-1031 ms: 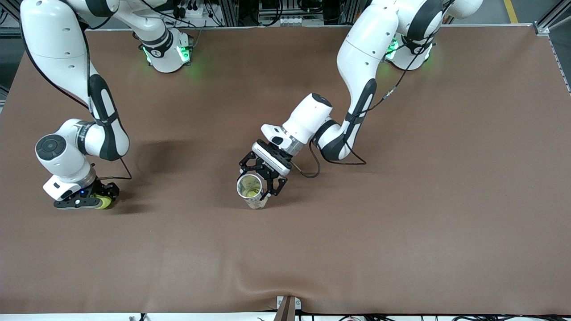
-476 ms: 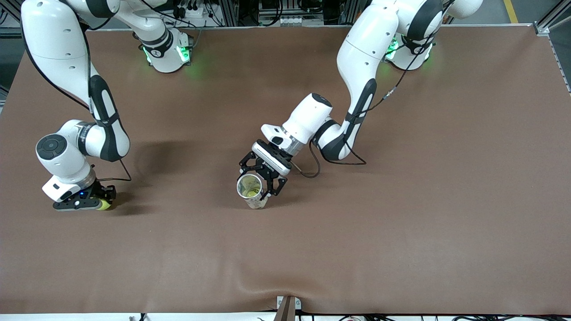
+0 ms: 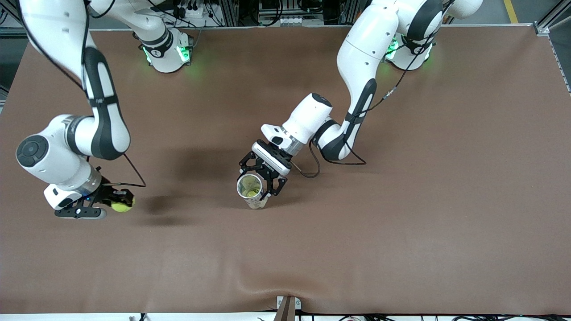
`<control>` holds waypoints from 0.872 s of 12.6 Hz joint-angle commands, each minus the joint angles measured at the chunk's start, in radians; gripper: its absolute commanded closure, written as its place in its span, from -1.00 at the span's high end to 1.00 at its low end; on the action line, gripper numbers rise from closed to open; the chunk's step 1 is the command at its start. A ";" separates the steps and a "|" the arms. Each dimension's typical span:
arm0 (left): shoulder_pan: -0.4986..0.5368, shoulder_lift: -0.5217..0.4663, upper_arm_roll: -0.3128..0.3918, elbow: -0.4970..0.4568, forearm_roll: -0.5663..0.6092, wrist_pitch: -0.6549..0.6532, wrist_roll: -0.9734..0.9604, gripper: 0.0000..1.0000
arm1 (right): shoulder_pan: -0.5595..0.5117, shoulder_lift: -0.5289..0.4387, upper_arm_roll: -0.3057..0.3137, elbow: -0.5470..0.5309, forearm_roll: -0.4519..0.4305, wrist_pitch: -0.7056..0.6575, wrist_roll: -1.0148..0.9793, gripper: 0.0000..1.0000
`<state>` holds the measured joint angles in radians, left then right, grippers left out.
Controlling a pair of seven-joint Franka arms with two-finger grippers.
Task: Insert tennis ball vertically with right arm
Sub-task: 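Carry the second ball over the can opening with the right gripper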
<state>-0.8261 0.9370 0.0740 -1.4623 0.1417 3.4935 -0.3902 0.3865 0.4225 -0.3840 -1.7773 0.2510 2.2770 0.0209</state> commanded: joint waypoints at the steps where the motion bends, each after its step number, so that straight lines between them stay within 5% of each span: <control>1: -0.011 0.016 0.012 0.022 -0.014 0.018 -0.006 1.00 | 0.052 -0.010 0.061 0.135 0.019 -0.170 0.321 -1.00; 5: -0.011 0.016 0.012 0.022 -0.014 0.018 -0.006 1.00 | 0.133 -0.008 0.175 0.294 0.010 -0.249 0.793 -1.00; 11: -0.010 0.016 0.012 0.022 -0.014 0.018 -0.006 1.00 | 0.201 0.007 0.223 0.309 0.016 -0.188 1.054 -1.00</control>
<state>-0.8263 0.9370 0.0740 -1.4608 0.1416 3.4935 -0.3902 0.5790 0.4111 -0.1678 -1.4943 0.2533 2.0651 1.0166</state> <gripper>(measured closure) 0.000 0.352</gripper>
